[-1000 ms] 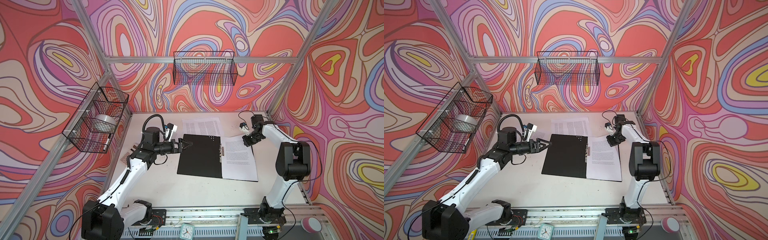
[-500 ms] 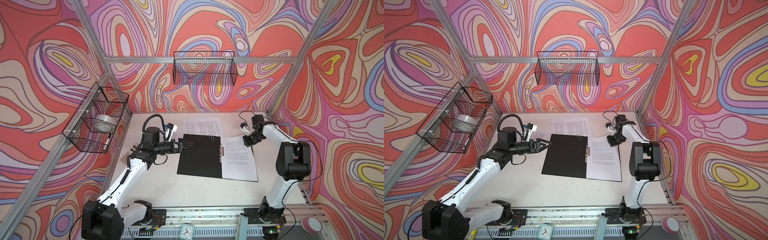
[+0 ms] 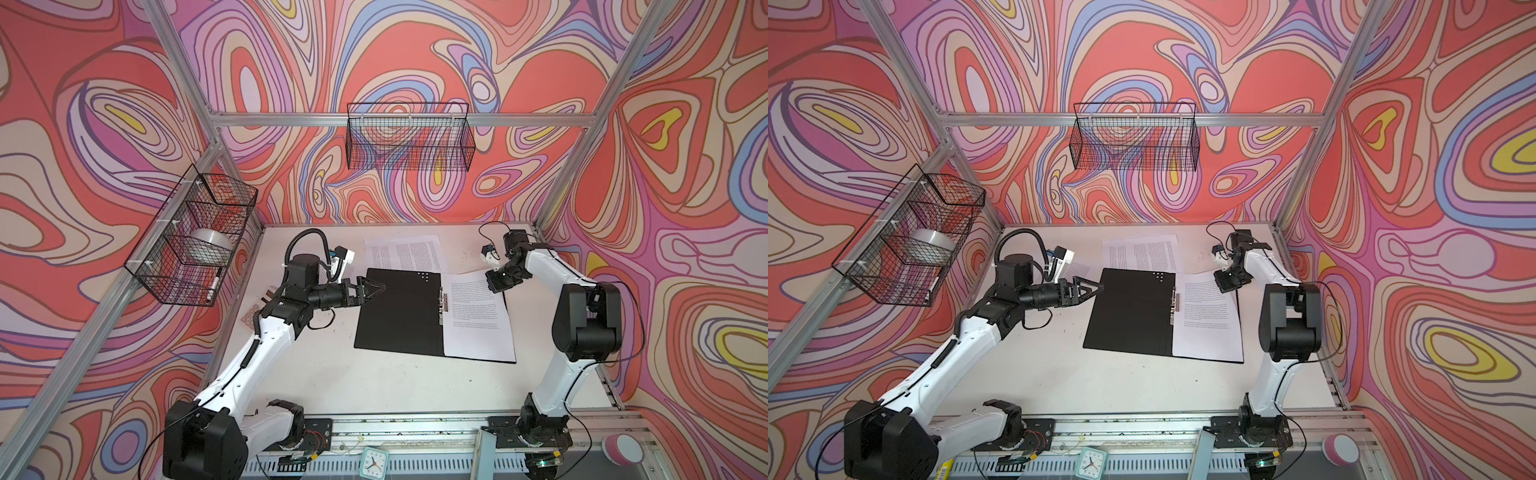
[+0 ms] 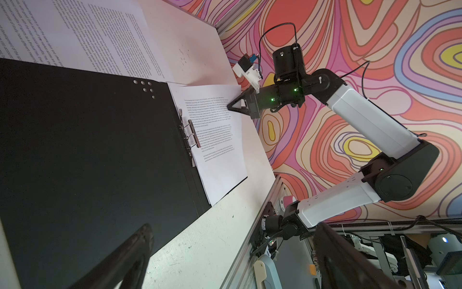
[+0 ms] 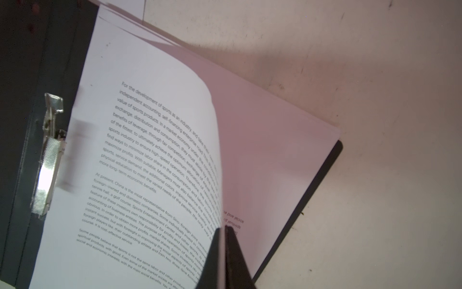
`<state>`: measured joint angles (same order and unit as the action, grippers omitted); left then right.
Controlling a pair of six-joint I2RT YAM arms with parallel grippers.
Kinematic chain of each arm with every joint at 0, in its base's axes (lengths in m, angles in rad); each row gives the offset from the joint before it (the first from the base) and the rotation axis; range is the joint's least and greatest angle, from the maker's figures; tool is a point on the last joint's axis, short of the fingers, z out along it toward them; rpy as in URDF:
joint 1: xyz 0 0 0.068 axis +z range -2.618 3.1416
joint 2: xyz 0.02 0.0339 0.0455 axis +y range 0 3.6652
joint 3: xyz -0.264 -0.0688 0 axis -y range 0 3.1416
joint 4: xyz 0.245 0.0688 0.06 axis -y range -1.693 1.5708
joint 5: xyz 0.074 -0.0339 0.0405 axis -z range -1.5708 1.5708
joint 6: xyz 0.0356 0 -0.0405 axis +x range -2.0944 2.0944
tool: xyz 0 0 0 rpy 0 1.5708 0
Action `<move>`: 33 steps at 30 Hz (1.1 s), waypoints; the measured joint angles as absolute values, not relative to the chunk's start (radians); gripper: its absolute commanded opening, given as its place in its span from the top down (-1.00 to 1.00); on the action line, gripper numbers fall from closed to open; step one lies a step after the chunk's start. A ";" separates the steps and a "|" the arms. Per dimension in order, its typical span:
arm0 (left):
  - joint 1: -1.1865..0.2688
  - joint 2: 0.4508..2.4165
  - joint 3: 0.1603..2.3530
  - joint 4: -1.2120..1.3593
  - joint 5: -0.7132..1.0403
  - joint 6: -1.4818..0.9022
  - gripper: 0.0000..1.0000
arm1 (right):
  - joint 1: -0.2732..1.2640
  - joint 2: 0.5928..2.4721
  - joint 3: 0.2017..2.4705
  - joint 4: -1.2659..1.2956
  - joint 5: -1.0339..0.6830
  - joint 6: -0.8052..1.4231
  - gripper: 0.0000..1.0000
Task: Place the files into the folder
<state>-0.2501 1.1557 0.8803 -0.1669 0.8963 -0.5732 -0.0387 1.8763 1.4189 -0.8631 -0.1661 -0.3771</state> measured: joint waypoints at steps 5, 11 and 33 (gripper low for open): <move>-0.250 1.155 0.880 -0.167 0.896 -0.573 -1.00 | -0.039 1.876 1.399 -0.844 -0.166 -0.360 -0.93; -0.250 1.155 0.880 -0.167 0.896 -0.573 -1.00 | -0.040 1.876 1.385 -0.821 -0.159 -0.354 -0.97; -0.250 1.150 0.883 -0.221 0.818 -0.535 -1.00 | -0.067 1.563 1.402 -0.645 -0.068 -0.146 -0.96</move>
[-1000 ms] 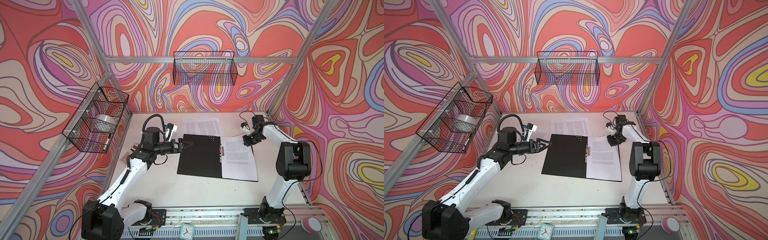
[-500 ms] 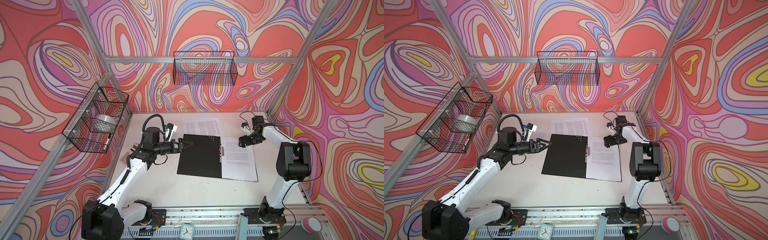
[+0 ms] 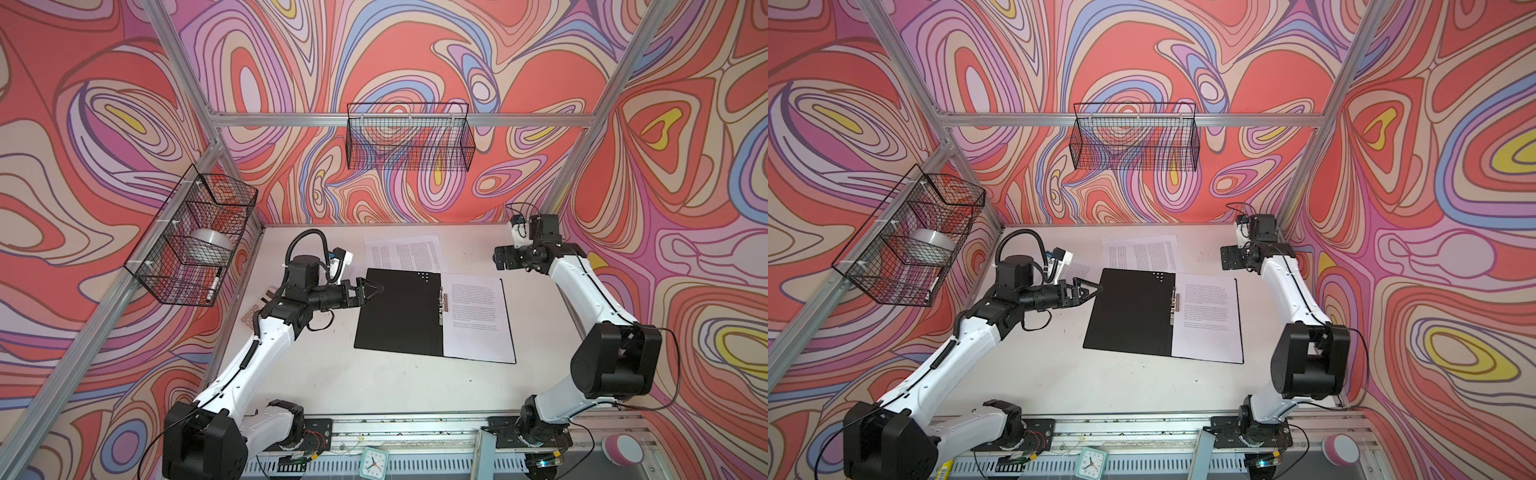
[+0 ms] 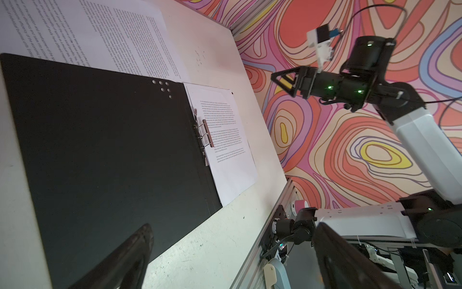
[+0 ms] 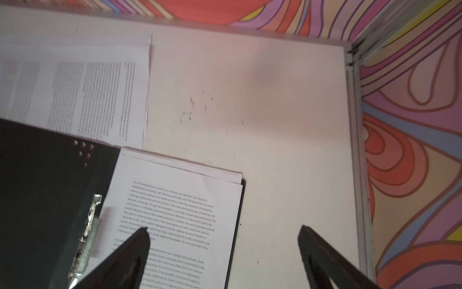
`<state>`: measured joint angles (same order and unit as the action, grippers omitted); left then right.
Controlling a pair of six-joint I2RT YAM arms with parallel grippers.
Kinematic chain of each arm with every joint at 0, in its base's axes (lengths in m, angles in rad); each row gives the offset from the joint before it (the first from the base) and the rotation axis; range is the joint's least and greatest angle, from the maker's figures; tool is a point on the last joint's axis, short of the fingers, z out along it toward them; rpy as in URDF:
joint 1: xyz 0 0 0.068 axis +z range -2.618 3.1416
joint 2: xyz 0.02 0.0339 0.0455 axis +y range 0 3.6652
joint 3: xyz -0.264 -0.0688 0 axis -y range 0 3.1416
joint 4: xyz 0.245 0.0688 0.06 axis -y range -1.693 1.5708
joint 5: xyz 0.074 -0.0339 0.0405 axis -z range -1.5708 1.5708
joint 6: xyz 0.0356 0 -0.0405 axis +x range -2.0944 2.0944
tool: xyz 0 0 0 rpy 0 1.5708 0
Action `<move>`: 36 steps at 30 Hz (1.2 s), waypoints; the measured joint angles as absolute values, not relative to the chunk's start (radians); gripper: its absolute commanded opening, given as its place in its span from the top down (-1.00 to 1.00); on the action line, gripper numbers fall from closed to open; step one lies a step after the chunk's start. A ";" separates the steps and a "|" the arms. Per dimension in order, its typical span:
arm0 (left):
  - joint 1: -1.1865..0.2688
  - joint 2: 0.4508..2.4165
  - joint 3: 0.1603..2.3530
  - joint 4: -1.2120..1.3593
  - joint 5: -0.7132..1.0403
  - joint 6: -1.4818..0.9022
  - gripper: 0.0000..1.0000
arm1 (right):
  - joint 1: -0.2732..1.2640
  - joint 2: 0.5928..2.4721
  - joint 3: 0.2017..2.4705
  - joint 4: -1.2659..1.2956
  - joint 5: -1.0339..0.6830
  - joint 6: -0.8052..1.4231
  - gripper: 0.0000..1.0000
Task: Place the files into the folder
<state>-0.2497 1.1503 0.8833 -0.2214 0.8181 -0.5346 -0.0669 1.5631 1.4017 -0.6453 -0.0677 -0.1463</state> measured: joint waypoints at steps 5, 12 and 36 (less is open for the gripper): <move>-0.249 1.135 0.889 -0.273 0.737 -0.507 -1.00 | -0.067 1.441 1.409 -0.551 -0.067 -0.015 -0.97; -0.246 1.071 0.898 -0.357 0.553 -0.470 -1.00 | -0.070 1.399 1.399 -0.476 -0.113 0.160 -0.97; -0.011 1.674 1.230 -0.467 0.336 -0.577 -0.95 | 0.181 1.375 1.100 -0.467 -0.275 0.413 -0.79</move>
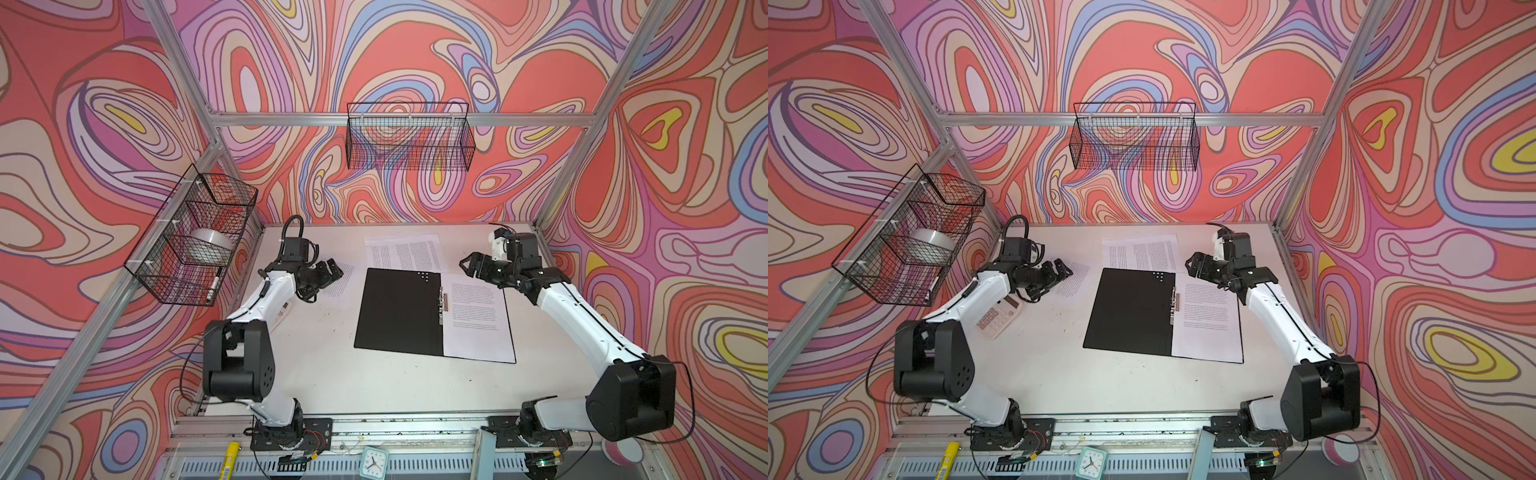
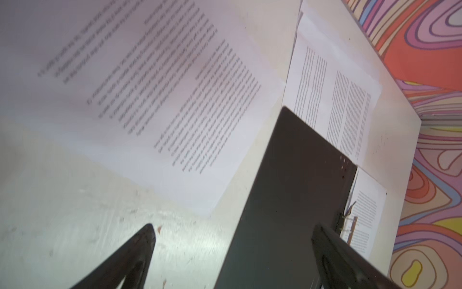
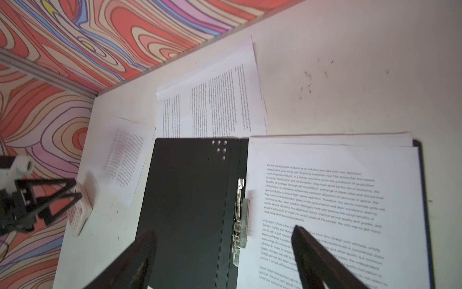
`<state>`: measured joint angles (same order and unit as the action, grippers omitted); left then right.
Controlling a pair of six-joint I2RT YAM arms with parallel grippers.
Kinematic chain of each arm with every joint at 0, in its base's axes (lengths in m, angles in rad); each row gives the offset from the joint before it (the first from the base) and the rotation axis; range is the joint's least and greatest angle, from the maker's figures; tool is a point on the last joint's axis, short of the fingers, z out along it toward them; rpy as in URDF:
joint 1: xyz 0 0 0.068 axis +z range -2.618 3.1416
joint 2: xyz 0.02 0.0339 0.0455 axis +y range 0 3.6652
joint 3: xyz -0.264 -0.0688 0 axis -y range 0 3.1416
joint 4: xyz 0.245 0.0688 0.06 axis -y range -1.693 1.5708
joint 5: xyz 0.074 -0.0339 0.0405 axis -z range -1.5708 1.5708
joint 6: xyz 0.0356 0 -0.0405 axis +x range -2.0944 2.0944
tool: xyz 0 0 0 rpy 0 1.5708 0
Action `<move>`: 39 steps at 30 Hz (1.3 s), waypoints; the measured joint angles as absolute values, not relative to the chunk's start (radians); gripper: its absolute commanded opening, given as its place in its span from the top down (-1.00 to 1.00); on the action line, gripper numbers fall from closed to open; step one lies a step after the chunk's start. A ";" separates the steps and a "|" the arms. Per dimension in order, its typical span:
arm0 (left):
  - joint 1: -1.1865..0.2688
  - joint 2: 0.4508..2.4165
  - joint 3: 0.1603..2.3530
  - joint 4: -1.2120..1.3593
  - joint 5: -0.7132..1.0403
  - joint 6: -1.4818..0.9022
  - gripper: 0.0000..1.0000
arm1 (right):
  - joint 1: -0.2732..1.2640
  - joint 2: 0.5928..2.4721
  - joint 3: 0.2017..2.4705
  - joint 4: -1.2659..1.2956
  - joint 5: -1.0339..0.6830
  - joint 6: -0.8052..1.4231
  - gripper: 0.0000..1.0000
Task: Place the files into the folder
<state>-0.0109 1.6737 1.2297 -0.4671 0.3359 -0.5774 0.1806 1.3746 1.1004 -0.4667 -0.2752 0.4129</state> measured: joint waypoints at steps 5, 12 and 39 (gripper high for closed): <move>0.033 1.900 1.462 -0.461 0.323 -0.557 -0.95 | 0.277 1.378 1.052 -0.453 -0.285 0.429 -0.80; 0.096 2.163 1.705 -0.478 0.327 -0.515 -0.95 | 0.348 1.391 1.047 -0.438 -0.305 0.431 -0.81; 0.174 2.262 1.768 -0.490 0.320 -0.506 -0.94 | 0.415 1.473 1.016 -0.393 -0.393 0.414 -0.97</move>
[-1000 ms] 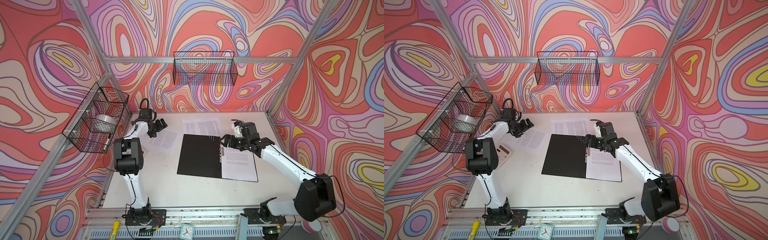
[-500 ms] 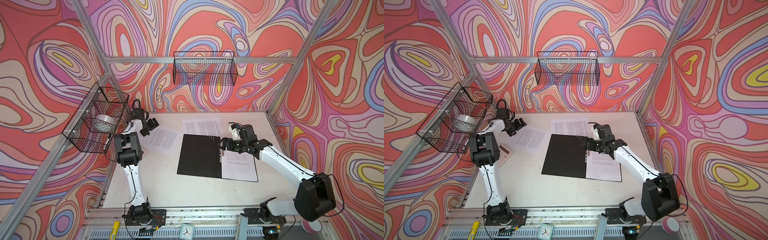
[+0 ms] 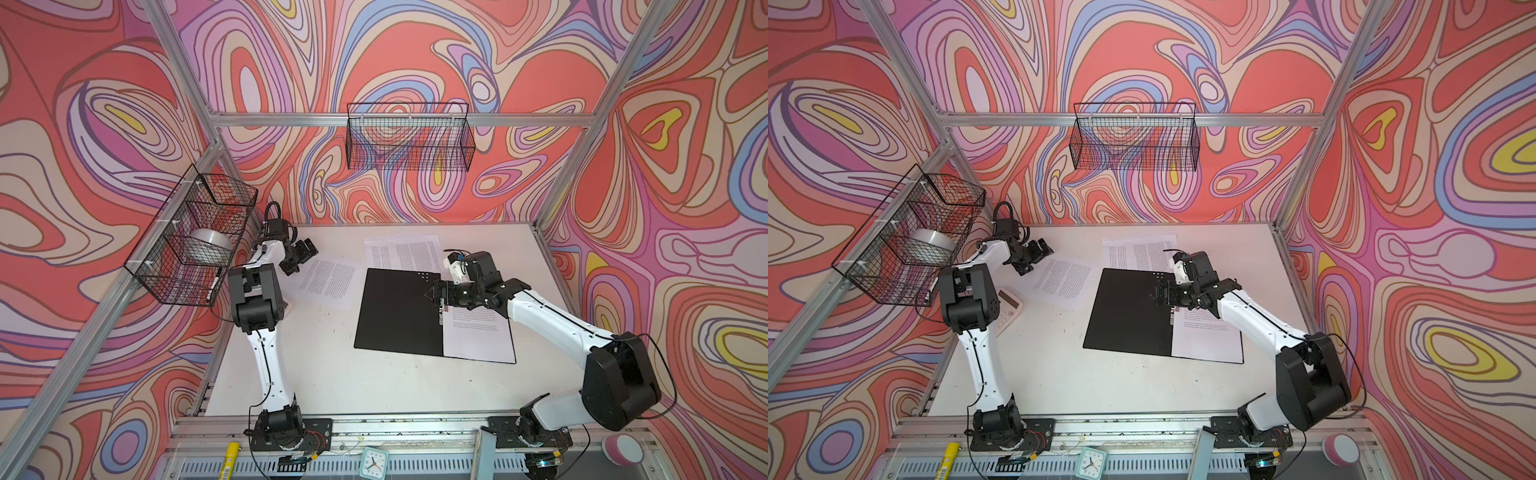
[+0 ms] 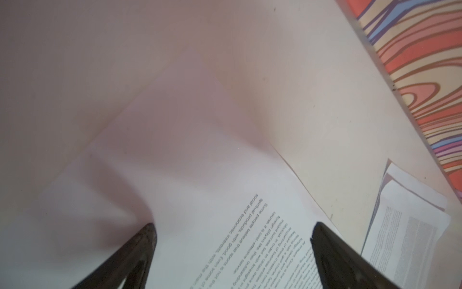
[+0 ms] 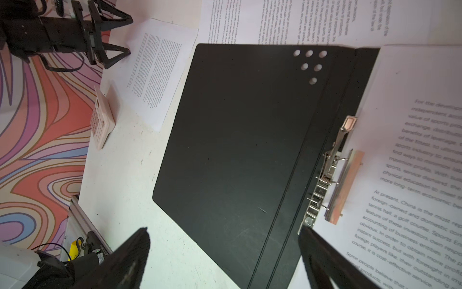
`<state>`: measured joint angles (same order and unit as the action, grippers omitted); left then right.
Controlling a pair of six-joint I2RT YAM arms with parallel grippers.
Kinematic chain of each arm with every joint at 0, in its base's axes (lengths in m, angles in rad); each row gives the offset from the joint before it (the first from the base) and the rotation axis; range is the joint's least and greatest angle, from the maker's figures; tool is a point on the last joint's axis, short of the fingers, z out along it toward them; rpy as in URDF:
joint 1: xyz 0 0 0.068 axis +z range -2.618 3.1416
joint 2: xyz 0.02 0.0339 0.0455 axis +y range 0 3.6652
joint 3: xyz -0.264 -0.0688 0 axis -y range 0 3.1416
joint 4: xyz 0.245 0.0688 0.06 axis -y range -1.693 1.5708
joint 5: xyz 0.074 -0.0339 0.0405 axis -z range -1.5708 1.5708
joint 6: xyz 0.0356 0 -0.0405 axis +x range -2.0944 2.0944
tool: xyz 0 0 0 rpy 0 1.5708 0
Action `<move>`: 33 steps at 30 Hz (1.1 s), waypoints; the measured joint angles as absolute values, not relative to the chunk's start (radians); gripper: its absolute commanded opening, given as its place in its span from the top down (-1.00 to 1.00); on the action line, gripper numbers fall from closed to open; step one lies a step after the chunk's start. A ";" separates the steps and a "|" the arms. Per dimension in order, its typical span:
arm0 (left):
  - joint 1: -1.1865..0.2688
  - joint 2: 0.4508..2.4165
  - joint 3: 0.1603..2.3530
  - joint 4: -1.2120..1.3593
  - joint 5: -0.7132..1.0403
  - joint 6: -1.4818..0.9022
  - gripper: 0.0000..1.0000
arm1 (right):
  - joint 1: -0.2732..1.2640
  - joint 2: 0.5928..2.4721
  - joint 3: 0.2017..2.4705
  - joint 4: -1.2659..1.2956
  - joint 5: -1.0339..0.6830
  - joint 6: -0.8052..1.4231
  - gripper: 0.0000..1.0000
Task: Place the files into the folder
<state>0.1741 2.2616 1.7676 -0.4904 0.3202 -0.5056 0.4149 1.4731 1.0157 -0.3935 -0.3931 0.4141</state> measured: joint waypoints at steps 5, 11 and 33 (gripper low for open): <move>0.131 2.200 1.674 -0.489 0.304 -0.509 -0.94 | 0.416 1.521 1.024 -0.376 -0.417 0.419 -0.97; 0.067 2.122 1.559 -0.485 0.282 -0.537 -0.93 | 0.416 1.545 1.040 -0.347 -0.442 0.424 -0.96; -0.006 1.795 1.097 -0.393 0.248 -0.651 -0.92 | 0.520 1.812 1.218 -0.374 -0.423 0.405 -0.88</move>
<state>-0.0055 1.7950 1.0966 -0.3931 0.2481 -0.6506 0.5198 1.8122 1.2179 -0.3737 -0.4229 0.4046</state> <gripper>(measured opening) 0.962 0.947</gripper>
